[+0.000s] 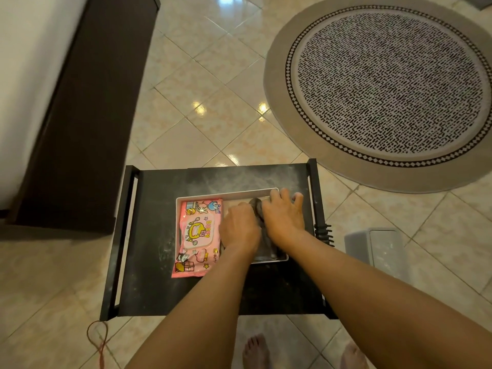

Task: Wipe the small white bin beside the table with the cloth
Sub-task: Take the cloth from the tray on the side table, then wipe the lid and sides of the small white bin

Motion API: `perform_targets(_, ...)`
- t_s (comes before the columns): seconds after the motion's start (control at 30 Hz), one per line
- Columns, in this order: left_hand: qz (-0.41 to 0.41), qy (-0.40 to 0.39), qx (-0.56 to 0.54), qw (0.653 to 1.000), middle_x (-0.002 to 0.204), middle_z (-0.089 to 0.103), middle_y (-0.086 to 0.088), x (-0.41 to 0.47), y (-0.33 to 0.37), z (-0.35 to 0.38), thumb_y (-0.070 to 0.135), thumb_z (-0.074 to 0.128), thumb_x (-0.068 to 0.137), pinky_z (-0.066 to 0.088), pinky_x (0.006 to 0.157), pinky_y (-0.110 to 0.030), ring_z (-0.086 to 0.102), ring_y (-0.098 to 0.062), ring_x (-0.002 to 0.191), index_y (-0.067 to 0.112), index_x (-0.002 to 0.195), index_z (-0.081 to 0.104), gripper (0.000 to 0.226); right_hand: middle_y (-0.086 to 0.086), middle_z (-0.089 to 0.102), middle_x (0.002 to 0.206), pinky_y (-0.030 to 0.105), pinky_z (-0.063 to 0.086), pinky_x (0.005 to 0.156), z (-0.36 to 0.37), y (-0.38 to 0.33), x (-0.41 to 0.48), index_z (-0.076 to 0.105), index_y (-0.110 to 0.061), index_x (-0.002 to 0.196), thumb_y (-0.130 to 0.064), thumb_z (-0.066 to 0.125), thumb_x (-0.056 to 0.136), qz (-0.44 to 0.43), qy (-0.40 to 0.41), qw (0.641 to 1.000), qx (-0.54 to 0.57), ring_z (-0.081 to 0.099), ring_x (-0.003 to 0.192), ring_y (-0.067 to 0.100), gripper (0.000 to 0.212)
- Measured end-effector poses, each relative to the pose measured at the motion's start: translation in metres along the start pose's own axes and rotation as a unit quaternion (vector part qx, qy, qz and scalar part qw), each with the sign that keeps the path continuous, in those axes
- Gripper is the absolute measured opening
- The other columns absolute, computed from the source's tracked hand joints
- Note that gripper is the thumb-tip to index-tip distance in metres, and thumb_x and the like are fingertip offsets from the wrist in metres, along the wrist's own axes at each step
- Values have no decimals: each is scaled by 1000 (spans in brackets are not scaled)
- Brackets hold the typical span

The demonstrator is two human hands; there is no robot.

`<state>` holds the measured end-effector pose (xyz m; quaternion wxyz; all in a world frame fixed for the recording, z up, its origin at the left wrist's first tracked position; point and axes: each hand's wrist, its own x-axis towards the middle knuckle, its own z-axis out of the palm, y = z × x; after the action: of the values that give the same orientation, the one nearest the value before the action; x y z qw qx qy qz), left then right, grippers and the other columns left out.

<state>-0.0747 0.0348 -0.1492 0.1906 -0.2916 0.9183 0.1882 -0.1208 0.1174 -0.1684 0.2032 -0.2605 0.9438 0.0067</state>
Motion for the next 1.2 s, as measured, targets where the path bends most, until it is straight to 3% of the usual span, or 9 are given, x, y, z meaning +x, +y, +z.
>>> perform_targets(0.1, 9, 38, 0, 999, 105, 58, -8, -10, -2, -16, 14, 64, 87, 43, 68, -34, 52, -22, 90, 13, 103, 62, 16, 2, 43, 122, 41, 27, 96, -6, 0, -7, 62, -23, 109, -21, 64, 87, 7, 16, 999, 48, 35, 118, 25, 22)
perform_targets(0.23, 79, 72, -79, 991, 99, 47, -3, -17, -14, -37, 23, 63, 82, 42, 82, -38, 46, -22, 94, 18, 97, 55, 17, -5, 48, 116, 37, 29, 95, -24, 8, -19, 63, -22, 99, -27, 68, 80, -9, 64, 976, 209, 39, 114, 18, 20)
perform_targets(0.37, 107, -10, -272, 956, 88, 59, -4, -32, -11, -72, 19, 61, 92, 50, 64, -38, 58, -23, 80, 17, 99, 47, 16, 1, 61, 84, 42, 52, 75, -65, 24, -39, 58, -13, 91, -12, 69, 82, 34, 35, 903, 427, 58, 80, 20, 14)
perform_targets(0.53, 93, -7, -399, 912, 103, 60, -3, -62, 23, -106, 19, 69, 92, 58, 68, -30, 64, -16, 90, 19, 113, 44, 33, 3, 72, 98, 32, 61, 78, -110, 68, -71, 61, -14, 104, -17, 73, 87, 51, 54, 815, 575, 69, 92, 14, 21)
perform_targets(0.63, 8, -42, -532, 846, 107, 63, -3, -84, 57, -113, 13, 76, 86, 56, 65, -26, 66, -17, 92, 16, 117, 46, 44, 8, 73, 99, 39, 63, 77, -131, 98, -98, 61, -13, 105, -19, 74, 87, 94, 69, 778, 617, 71, 91, 20, 23)
perform_targets(0.73, -99, -123, -684, 712, 106, 73, -16, -105, 89, -103, 10, 83, 77, 59, 71, -36, 73, -29, 93, 4, 120, 58, 50, 10, 73, 99, 47, 62, 81, -137, 133, -126, 61, -13, 103, -19, 74, 87, 119, 81, 760, 634, 71, 94, 25, 22)
perform_targets(0.8, -133, -183, -698, 680, 102, 75, -16, -125, 110, -84, 11, 82, 77, 60, 75, -40, 73, -32, 95, 2, 114, 65, 42, 10, 73, 99, 47, 61, 81, -134, 158, -145, 61, -13, 102, -18, 74, 87, 138, 91, 751, 639, 71, 94, 26, 20)
perform_targets(1.0, -16, -128, -512, 849, 117, 66, -3, -166, 178, -15, 23, 65, 94, 55, 94, -45, 64, -18, 106, 18, 124, 59, 31, 5, 72, 97, 37, 61, 79, -103, 247, -195, 63, -16, 100, -13, 73, 86, 169, 72, 765, 617, 70, 92, 23, 17)
perform_targets(1.2, 57, -94, -434, 894, 110, 64, 6, -173, 223, 75, 19, 59, 98, 55, 89, -34, 62, -12, 104, 26, 122, 59, 25, 8, 69, 79, 38, 58, 67, -36, 330, -219, 71, -10, 89, 2, 72, 75, 195, 15, 801, 566, 65, 70, 19, 18)
